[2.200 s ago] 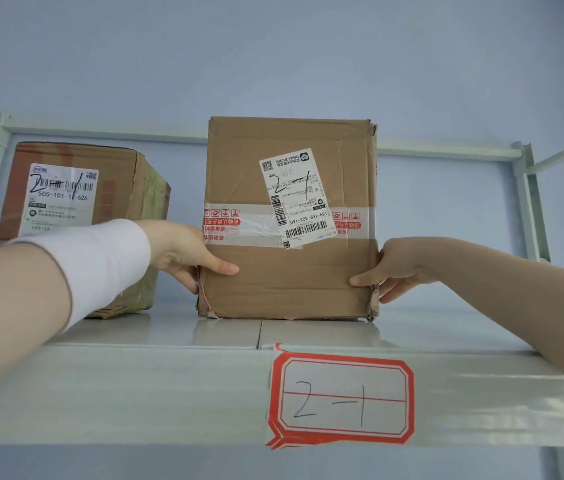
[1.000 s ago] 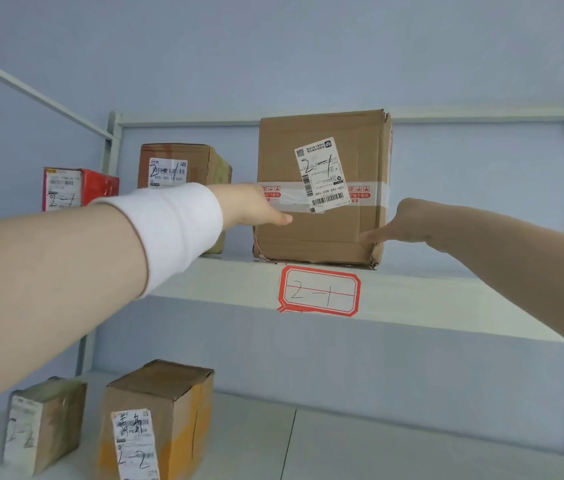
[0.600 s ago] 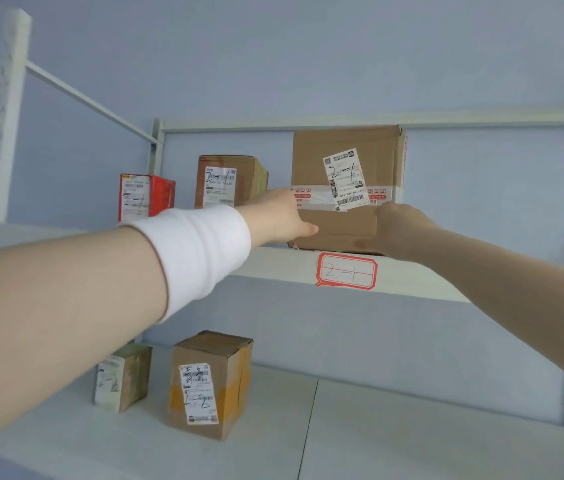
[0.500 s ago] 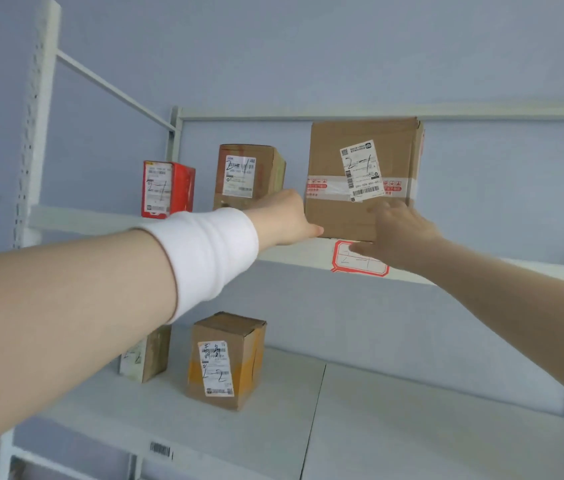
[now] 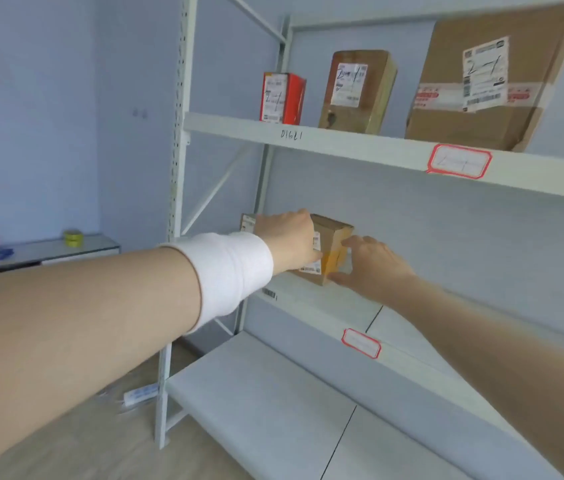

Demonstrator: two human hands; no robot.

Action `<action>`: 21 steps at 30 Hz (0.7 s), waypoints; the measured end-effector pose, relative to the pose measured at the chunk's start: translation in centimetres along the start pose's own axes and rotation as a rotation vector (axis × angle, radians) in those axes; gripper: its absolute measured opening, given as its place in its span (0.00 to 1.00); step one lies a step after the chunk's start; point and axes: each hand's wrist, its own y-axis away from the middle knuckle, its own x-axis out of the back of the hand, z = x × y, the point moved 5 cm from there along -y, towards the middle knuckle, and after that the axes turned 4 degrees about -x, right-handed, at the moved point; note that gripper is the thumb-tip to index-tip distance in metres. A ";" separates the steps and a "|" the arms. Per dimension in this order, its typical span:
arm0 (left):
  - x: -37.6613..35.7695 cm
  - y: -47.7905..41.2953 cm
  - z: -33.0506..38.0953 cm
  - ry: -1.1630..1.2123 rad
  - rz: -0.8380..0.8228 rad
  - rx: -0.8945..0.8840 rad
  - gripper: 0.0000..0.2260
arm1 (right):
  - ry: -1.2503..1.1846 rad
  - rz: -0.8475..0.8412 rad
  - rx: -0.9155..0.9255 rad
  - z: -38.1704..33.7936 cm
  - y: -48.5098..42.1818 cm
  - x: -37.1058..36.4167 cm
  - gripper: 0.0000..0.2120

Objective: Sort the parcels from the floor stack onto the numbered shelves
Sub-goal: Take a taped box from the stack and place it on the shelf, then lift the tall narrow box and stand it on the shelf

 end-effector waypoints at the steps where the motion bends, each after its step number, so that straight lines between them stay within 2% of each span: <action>1: -1.3 1.7 -0.8 0.011 -0.032 0.032 0.21 | -0.007 -0.033 0.025 -0.7 1.1 -1.9 0.33; 8: -11.0 16.5 -6.8 0.060 -0.262 0.292 0.20 | -0.089 -0.305 0.142 -7.6 10.3 -14.8 0.31; 13: -16.2 28.3 -12.4 0.029 -0.298 0.472 0.22 | -0.186 -0.477 0.195 -13.4 17.3 -21.4 0.30; 16: -17.3 34.9 -15.7 -0.004 -0.344 0.594 0.25 | -0.208 -0.558 0.243 -17.7 21.8 -24.8 0.28; 21: -17.9 47.3 -20.7 0.035 -0.332 0.784 0.24 | -0.194 -0.676 0.376 -26.6 31.6 -30.0 0.28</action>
